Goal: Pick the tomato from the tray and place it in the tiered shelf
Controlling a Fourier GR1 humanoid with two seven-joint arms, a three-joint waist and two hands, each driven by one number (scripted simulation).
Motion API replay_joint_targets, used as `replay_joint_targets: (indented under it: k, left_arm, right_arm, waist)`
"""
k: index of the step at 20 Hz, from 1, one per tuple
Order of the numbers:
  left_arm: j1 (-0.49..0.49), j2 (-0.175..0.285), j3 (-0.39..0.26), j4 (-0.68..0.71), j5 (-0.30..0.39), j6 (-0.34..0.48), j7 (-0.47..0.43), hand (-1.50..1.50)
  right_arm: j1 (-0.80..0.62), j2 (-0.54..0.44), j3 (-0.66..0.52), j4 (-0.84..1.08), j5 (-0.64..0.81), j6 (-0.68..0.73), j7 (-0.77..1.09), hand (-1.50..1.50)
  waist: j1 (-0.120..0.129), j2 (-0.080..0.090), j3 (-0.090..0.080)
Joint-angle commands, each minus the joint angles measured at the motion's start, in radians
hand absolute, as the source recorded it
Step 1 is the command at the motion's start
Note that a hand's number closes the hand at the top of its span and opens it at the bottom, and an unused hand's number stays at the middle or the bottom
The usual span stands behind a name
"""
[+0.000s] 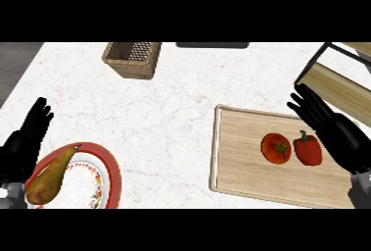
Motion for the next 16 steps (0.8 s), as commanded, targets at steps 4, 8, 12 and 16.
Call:
replay_joint_targets:
  k: [4, 8, 12, 16]
  left_arm:
    - [0.005, 0.026, 0.020, 0.010, 0.014, -0.045, 0.056, 0.00]
    - [0.081, 0.004, 0.019, 0.035, 0.039, -0.052, 0.061, 0.00]
    - [0.084, -0.011, 0.008, 0.043, 0.036, -0.078, 0.047, 0.00]
    - [0.073, -0.008, 0.027, 0.049, 0.039, -0.114, 0.050, 0.00]
  right_arm:
    - [-0.123, 0.139, 0.054, -0.092, 0.147, -0.049, -0.190, 1.50]
    - [-0.059, 0.053, -0.095, -0.011, 0.407, -0.383, -0.157, 1.50]
    - [0.100, 0.280, 0.101, -0.076, 0.577, -0.541, -0.382, -1.50]
    - [0.235, 0.331, 0.287, -0.183, 0.727, -0.604, -0.327, -1.50]
  waist:
    - [-0.015, 0.008, -0.002]
    - [-0.069, -0.003, -0.009]
    - [-0.032, 0.008, -0.002]
    - [-0.033, 0.006, -0.003]
